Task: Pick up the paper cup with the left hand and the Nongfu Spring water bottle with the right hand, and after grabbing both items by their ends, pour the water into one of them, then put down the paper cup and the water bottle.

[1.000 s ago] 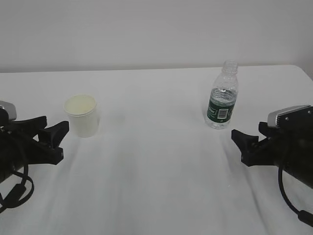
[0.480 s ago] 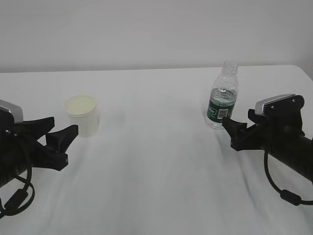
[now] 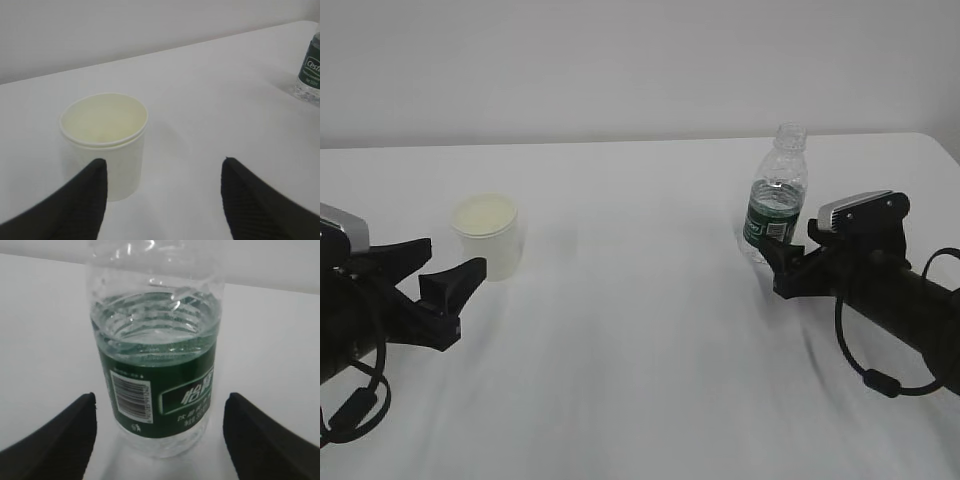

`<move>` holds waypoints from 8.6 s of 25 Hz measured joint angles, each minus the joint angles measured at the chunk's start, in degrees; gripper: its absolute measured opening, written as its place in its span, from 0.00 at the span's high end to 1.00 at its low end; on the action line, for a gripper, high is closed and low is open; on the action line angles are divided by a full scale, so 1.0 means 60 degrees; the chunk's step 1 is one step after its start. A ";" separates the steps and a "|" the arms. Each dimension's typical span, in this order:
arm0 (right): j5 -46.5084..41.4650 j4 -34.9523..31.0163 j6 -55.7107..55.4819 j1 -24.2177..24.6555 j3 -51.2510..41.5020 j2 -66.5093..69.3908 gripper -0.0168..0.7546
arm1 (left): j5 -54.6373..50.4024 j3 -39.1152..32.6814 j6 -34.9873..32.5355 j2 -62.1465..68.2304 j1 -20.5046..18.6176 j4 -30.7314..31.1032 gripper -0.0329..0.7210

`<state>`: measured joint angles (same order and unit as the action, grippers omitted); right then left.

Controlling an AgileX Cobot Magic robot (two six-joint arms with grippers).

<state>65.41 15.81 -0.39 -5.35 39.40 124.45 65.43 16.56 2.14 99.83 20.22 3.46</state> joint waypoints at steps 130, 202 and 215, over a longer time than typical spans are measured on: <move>-0.0358 0.0327 -0.0206 -0.0266 -0.3884 -0.5524 0.42 | 0.0022 0.0611 0.0000 0.1518 0.0000 -0.0957 0.14; -0.0358 -0.0088 0.0210 -0.0266 -0.3884 -0.5524 0.42 | 0.0022 0.5395 0.0000 0.5012 0.0000 -0.1886 0.17; -0.0358 -0.0088 0.0227 -0.0266 -0.3884 -0.5524 0.42 | 0.0022 0.5414 0.0000 0.5227 -0.0017 -0.1923 0.17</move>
<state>63.26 15.29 0.97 -6.95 16.10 91.31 65.56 49.04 2.14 131.20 20.11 -8.08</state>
